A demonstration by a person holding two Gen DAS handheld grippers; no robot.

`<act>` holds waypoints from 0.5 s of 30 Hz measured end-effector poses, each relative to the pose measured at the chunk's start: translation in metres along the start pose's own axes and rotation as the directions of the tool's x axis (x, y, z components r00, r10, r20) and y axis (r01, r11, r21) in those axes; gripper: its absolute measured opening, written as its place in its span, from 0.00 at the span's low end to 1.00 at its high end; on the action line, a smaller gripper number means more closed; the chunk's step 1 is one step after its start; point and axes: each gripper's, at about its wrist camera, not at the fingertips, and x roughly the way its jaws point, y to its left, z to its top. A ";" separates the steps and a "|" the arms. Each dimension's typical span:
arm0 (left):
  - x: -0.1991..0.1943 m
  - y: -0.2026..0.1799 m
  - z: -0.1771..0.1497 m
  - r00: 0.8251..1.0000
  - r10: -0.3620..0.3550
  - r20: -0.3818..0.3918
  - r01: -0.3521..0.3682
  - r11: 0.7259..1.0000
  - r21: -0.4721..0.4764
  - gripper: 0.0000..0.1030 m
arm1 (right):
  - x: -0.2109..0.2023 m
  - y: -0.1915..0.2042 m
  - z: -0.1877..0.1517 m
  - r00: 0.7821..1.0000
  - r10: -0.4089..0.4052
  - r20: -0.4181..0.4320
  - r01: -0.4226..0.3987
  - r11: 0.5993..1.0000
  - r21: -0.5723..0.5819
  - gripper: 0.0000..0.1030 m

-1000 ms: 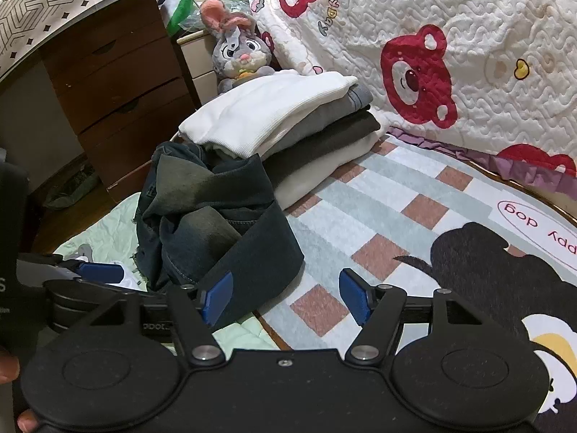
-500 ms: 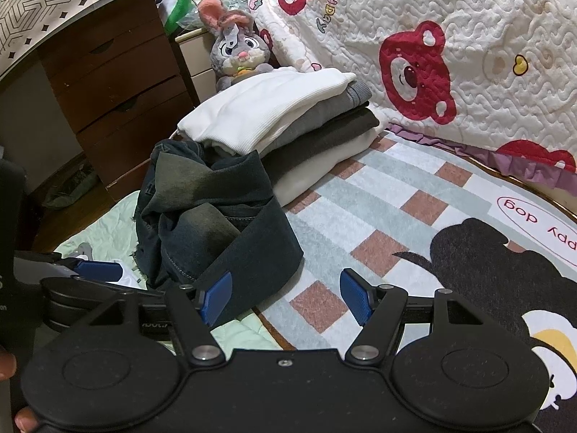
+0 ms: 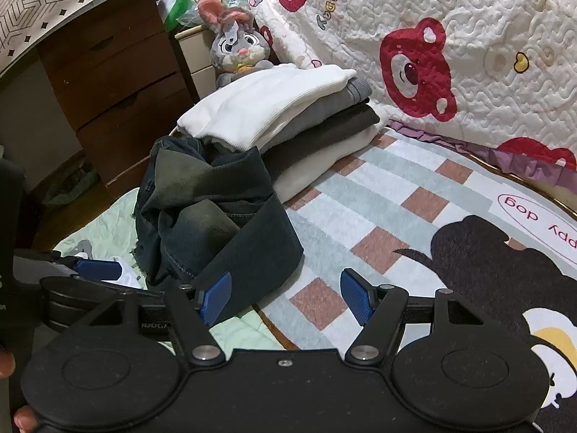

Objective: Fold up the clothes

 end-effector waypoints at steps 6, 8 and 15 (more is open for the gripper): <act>0.001 0.000 0.000 1.000 0.001 -0.005 -0.001 1.000 0.000 1.00 | 0.002 -0.001 -0.001 1.000 -0.004 -0.006 0.004 1.000 0.003 0.70; 0.002 0.001 0.000 1.000 0.000 -0.006 0.000 1.000 0.000 1.00 | 0.004 -0.001 -0.001 1.000 -0.005 -0.008 0.005 1.000 0.005 0.70; 0.010 0.013 -0.001 1.000 -0.009 0.002 0.009 0.998 -0.056 1.00 | 0.010 -0.005 -0.002 1.000 0.018 -0.015 -0.017 0.999 0.030 0.72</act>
